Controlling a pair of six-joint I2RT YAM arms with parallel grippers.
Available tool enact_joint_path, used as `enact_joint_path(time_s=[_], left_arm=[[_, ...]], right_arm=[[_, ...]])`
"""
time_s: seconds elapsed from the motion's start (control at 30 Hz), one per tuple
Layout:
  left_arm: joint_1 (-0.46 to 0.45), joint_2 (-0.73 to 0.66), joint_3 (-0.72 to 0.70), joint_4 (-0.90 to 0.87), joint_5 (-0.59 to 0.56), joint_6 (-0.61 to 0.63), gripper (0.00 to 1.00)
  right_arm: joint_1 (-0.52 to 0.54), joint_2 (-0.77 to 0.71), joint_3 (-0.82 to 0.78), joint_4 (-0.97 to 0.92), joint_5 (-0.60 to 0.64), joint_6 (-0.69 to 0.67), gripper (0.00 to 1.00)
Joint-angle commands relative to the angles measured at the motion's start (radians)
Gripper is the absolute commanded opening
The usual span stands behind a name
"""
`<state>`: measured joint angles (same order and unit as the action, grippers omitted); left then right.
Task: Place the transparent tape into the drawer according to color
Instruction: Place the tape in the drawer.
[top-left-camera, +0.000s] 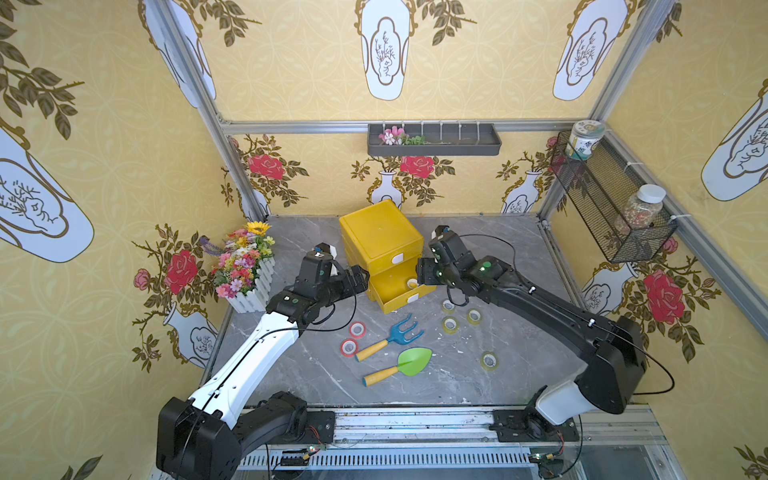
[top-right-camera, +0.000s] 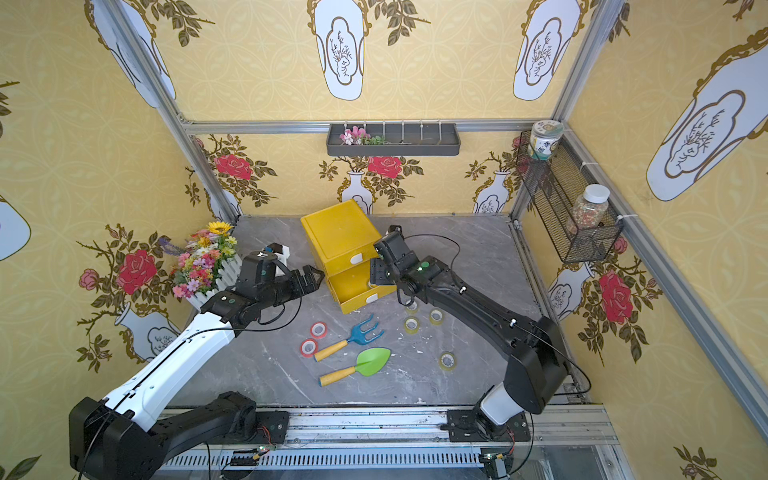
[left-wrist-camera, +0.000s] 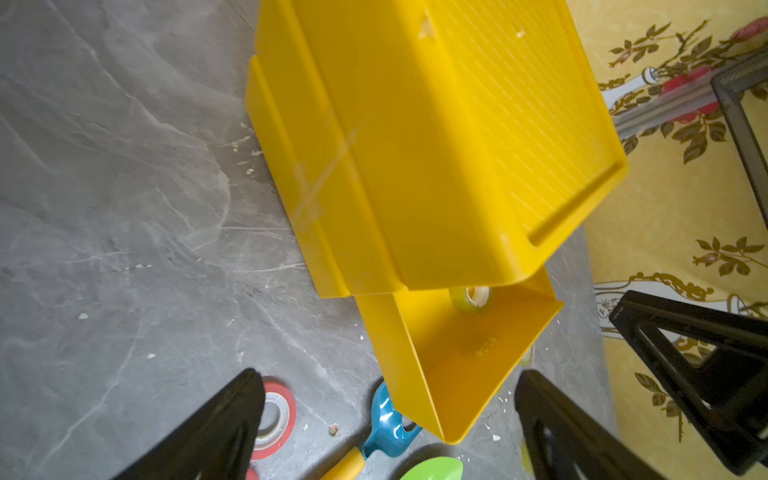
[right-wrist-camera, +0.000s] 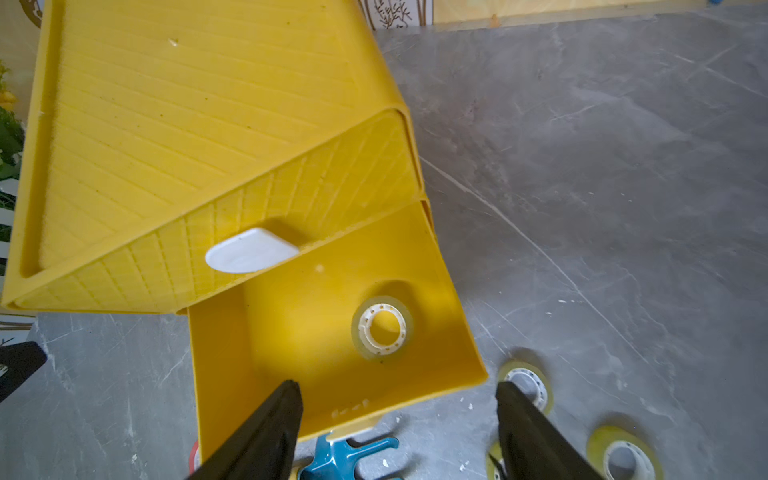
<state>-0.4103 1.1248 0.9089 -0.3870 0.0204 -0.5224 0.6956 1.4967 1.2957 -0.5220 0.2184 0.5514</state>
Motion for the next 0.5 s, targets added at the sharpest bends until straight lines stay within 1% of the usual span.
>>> enact_joint_path(time_s=[0.0,0.1,0.2,0.33,0.47], left_arm=[[-0.088,0.014,0.023,0.023,-0.008,-0.007,1.0],[-0.187,0.05,0.045,0.031,-0.035,-0.025,1.0],[-0.273,0.121,0.066,0.055,-0.051,-0.035,1.0],[-0.356,0.244,0.115,0.076,-0.045,-0.031,0.98],[-0.46,0.37,0.208,0.091,-0.042,0.02,0.98]], right_arm=[[-0.013,-0.086,-0.081,-0.006,0.079,0.063,0.77],[-0.054,-0.175,-0.186,-0.03,0.106,0.114,0.78],[-0.136,-0.256,-0.288,-0.059,0.099,0.178,0.78],[-0.223,-0.324,-0.389,-0.076,0.101,0.223,0.78],[-0.301,-0.352,-0.458,-0.093,0.096,0.266,0.79]])
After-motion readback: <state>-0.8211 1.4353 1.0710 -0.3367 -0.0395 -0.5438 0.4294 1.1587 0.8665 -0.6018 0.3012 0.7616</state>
